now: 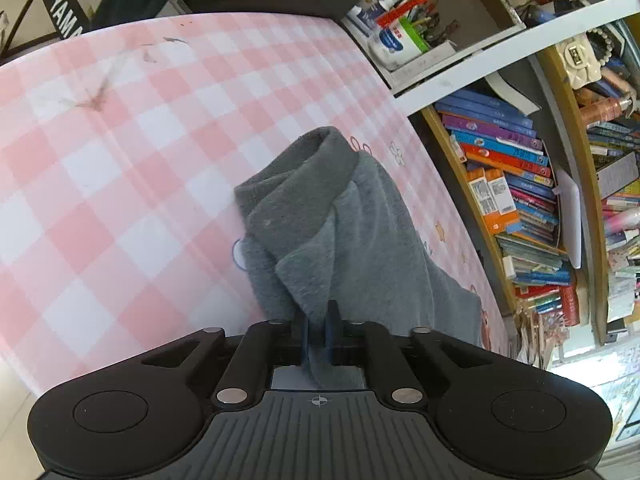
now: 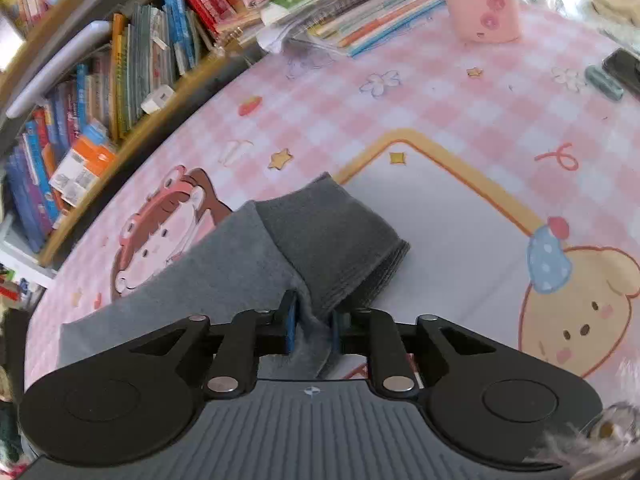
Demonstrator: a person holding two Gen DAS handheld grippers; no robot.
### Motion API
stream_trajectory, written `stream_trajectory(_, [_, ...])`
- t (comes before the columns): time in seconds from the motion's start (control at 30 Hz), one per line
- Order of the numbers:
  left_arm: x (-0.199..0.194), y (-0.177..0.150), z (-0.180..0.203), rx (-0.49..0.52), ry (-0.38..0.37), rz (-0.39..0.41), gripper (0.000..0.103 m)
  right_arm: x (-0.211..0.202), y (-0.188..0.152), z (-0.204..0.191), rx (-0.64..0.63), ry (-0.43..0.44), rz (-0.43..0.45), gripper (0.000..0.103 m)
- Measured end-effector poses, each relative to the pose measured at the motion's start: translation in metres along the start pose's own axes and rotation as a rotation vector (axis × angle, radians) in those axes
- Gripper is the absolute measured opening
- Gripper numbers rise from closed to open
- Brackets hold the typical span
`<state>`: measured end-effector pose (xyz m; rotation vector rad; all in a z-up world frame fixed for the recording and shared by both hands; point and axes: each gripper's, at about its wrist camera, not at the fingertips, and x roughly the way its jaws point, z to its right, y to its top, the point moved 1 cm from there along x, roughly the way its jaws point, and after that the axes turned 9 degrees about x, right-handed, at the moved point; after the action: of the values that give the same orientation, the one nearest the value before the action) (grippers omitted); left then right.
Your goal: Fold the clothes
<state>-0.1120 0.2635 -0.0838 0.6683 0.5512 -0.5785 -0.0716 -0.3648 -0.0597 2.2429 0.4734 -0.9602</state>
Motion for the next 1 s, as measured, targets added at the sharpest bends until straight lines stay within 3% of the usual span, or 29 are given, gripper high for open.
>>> stream_trajectory(0.1, [-0.005,0.001,0.003,0.024,0.015,0.023,0.022,-0.009,-0.005,0.006,0.023,0.019,0.006,0.029])
stream_trajectory(0.37, [-0.011,-0.007,-0.007,-0.086,0.063,0.005,0.023,-0.017,-0.014,0.012,0.080,-0.029,0.004,0.030])
stream_trajectory(0.5, [-0.002,-0.006,-0.010,-0.122,0.085,-0.006,0.030,-0.010,-0.014,0.011,0.075,-0.063,-0.017,0.029])
stream_trajectory(0.53, [0.000,-0.006,-0.010,-0.126,0.089,-0.007,0.028,-0.008,-0.015,0.011,0.077,-0.067,-0.022,0.027])
stream_trajectory(0.6, [0.004,-0.003,-0.006,-0.100,0.096,-0.003,0.025,-0.005,-0.017,0.010,0.071,-0.061,-0.030,0.015])
stream_trajectory(0.7, [0.015,0.001,-0.008,-0.118,0.078,-0.003,0.009,-0.003,-0.022,0.004,0.029,-0.066,-0.024,0.014])
stream_trajectory(0.77, [0.019,0.007,-0.006,-0.127,0.058,0.006,0.008,-0.003,-0.025,0.002,0.002,-0.071,-0.022,0.013])
stream_trajectory(0.93, [-0.021,0.020,0.049,0.174,-0.134,0.180,0.007,-0.004,-0.027,0.001,0.001,-0.067,-0.032,0.012])
stream_trajectory(1.0, [-0.037,0.020,0.058,0.228,-0.197,0.228,0.007,-0.004,-0.028,0.000,0.001,-0.063,-0.039,0.012])
